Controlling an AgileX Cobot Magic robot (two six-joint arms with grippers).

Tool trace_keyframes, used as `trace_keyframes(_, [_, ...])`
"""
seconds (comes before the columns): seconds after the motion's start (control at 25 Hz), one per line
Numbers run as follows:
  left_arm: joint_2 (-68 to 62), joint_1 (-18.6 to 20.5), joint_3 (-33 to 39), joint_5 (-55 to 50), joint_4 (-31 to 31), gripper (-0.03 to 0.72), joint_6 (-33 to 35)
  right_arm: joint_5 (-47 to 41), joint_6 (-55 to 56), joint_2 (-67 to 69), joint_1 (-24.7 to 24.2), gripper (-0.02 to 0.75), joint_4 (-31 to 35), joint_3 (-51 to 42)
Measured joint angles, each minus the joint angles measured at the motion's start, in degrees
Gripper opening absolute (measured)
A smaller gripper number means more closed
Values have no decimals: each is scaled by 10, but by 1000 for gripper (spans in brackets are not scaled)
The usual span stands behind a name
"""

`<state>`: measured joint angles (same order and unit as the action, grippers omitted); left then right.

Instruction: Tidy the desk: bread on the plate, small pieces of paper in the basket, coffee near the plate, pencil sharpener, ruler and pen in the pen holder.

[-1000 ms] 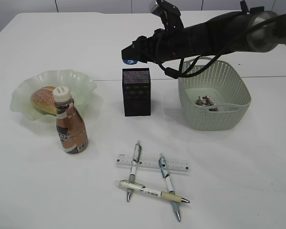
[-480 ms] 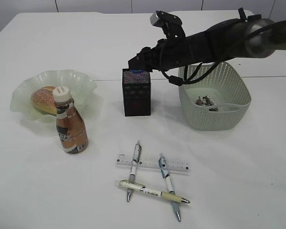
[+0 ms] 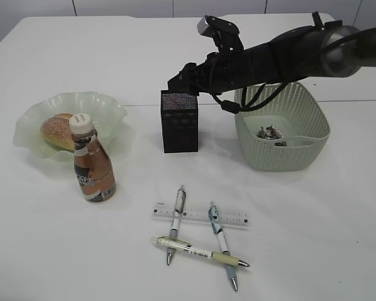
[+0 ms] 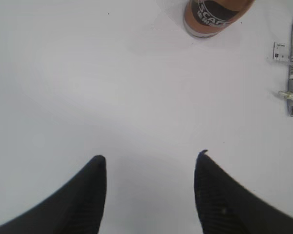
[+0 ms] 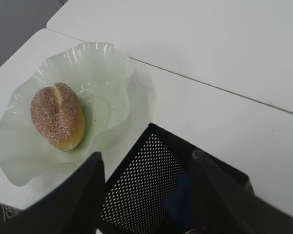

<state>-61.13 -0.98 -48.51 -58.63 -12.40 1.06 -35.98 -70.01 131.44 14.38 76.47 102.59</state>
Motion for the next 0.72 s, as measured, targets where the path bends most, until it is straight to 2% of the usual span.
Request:
trace_keyframes(0.2, [0,0,0,0,0,423,0,0,10,0,0,436,0,0])
trace_keyframes(0.28, [0,0,0,0,0,423,0,0,28,-8,0,439,-26,0])
trace_keyframes(0.36, [0,0,0,0,0,423,0,-9,89,-26,0,440,-87,0])
trace_keyframes(0.48, [0,0,0,0,0,423,0,-60,204,-69,0,439,-226,0])
trace_keyframes(0.56, [0,0,0,1,0,423,0,-121,238,-93,0,439,-309,1])
trace_keyframes(0.72, [0,0,0,11,0,423,0,-240,262,-126,2,439,-411,1])
